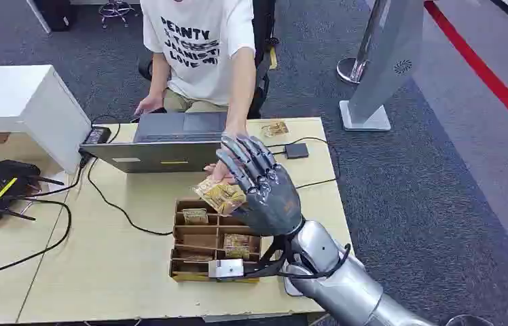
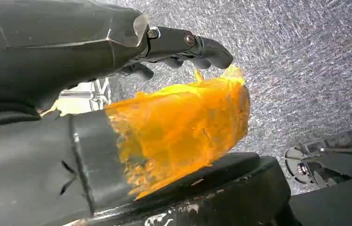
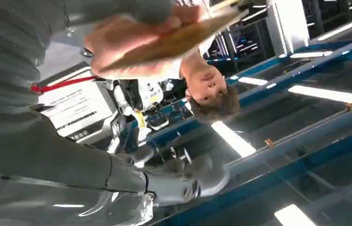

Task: Pass the card to the sensor for recognition and then transmit it.

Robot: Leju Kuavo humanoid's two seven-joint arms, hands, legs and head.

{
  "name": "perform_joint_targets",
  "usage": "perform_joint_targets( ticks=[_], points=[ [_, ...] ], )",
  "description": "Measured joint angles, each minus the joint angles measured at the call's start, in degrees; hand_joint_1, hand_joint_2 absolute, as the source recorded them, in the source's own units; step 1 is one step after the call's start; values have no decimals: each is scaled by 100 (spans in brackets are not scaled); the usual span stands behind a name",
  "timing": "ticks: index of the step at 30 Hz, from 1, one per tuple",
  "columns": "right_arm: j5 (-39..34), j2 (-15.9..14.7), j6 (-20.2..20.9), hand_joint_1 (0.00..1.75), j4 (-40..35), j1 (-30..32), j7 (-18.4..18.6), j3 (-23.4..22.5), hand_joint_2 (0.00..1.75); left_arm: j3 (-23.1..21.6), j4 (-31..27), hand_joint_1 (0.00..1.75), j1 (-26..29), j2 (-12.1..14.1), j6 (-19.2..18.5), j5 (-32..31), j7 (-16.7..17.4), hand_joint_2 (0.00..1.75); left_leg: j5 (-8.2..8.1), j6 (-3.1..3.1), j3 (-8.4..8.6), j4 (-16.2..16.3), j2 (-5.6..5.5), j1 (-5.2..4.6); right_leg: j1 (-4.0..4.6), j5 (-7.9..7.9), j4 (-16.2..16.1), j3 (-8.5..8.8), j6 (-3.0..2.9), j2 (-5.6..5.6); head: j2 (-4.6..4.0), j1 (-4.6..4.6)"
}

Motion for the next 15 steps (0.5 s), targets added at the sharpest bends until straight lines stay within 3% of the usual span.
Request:
perform_joint_targets(
  ticks=[10, 15],
  points=[
    [-28, -4, -48, 161, 321, -11, 7, 96, 175, -2, 0, 0, 1, 7, -4, 11, -11, 0, 0, 0, 0, 0, 0, 0, 0, 0, 0, 0, 0, 0, 0, 0],
    [-50, -4, -52, 168, 363, -11, 7, 135, 175, -2, 0, 0, 1, 9, -4, 13, -15, 0, 0, 0, 0, 0, 0, 0, 0, 0, 0, 0, 0, 0, 0, 0]
  ],
)
